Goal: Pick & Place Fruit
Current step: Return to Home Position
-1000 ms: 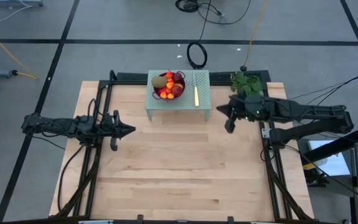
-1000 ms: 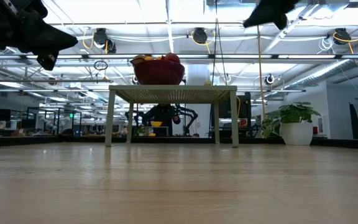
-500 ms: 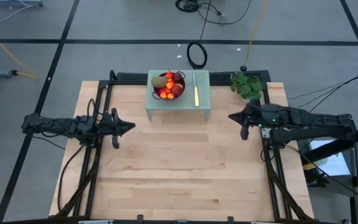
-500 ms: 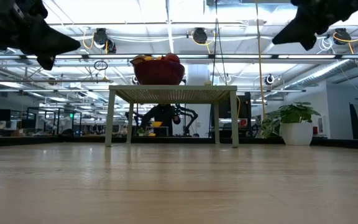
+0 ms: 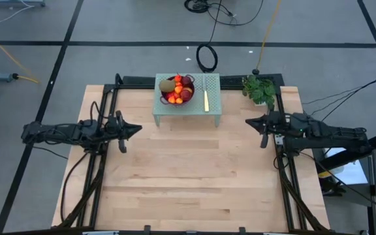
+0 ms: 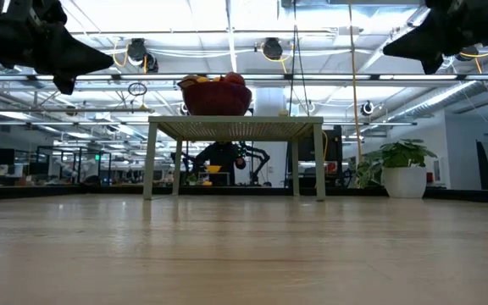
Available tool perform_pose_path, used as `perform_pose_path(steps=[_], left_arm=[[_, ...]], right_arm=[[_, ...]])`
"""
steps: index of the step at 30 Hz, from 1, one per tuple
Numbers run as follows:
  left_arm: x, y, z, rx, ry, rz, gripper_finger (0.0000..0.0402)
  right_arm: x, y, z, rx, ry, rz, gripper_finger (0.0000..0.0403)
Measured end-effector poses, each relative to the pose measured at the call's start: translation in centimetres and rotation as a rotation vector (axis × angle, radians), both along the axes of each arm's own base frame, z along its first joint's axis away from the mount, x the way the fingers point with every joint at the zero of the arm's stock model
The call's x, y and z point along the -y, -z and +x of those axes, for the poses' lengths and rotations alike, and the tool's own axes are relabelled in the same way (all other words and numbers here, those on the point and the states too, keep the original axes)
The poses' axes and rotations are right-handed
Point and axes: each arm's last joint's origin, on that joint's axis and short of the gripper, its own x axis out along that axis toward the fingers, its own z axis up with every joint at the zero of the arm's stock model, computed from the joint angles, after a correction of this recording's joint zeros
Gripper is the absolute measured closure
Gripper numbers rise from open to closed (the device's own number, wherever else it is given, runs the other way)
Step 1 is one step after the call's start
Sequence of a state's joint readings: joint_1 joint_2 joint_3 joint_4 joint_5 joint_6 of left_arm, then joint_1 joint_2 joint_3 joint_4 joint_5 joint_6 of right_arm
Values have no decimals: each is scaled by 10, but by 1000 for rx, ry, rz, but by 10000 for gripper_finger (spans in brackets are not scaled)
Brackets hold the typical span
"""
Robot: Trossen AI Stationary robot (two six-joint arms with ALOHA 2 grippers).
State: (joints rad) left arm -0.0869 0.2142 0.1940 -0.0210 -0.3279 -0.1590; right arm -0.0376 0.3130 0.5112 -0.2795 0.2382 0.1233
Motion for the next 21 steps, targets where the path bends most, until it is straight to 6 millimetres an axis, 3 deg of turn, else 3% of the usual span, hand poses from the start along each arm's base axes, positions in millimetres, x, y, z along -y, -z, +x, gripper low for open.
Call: perform_pose_path(steps=[11,14,21], left_arm=[[-9,-2,0,20,26,-7,380],[-10,-3,0,33,56,-7,380],[-14,-3,0,30,35,10,380]], right_arm=[[0,46,8,90,-10,13,402],[-2,58,11,110,-80,-14,402],[-4,64,9,131,-144,-48,402]])
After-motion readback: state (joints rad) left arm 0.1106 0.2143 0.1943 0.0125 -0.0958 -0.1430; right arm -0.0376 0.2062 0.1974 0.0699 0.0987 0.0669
